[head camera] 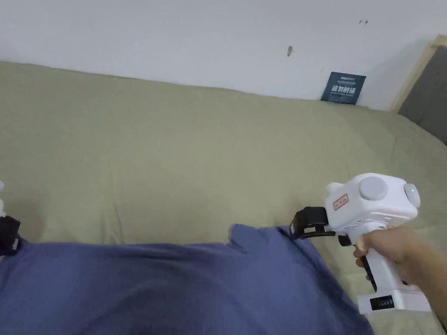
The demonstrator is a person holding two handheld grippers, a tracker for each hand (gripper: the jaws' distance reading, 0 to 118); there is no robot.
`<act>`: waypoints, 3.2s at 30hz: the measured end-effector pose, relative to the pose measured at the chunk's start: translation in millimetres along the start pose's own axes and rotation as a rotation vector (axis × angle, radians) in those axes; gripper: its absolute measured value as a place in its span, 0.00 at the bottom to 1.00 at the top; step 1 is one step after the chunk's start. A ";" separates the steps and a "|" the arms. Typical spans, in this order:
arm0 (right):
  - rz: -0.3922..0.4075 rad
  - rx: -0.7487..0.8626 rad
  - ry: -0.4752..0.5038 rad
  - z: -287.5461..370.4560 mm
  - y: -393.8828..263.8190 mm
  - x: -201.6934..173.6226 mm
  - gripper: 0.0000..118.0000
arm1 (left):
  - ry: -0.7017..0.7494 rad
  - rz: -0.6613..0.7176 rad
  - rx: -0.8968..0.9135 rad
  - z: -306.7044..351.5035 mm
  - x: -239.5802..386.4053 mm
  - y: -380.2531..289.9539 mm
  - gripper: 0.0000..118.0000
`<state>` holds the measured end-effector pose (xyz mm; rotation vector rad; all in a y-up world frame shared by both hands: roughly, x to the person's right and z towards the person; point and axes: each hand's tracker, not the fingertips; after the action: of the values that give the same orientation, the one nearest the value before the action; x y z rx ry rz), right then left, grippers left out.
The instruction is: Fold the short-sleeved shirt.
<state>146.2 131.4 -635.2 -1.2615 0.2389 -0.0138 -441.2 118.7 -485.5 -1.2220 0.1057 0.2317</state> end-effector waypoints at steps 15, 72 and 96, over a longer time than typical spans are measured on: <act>0.121 0.098 -0.028 43.1 -43.1 -21.3 0.01 | -0.045 0.028 0.063 31.4 -8.7 -19.6 0.01; 0.072 0.134 0.070 164.4 -301.6 -37.6 0.00 | -0.281 0.005 0.207 154.8 -0.2 -262.7 0.00; 0.124 0.076 0.086 155.4 -293.1 -62.6 0.00 | -0.668 0.226 0.021 29.5 -113.7 -261.5 0.98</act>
<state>149.5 196.2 -303.9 -1.1697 0.3871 0.0290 -492.2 48.7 -212.2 -1.0570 -0.3348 0.8194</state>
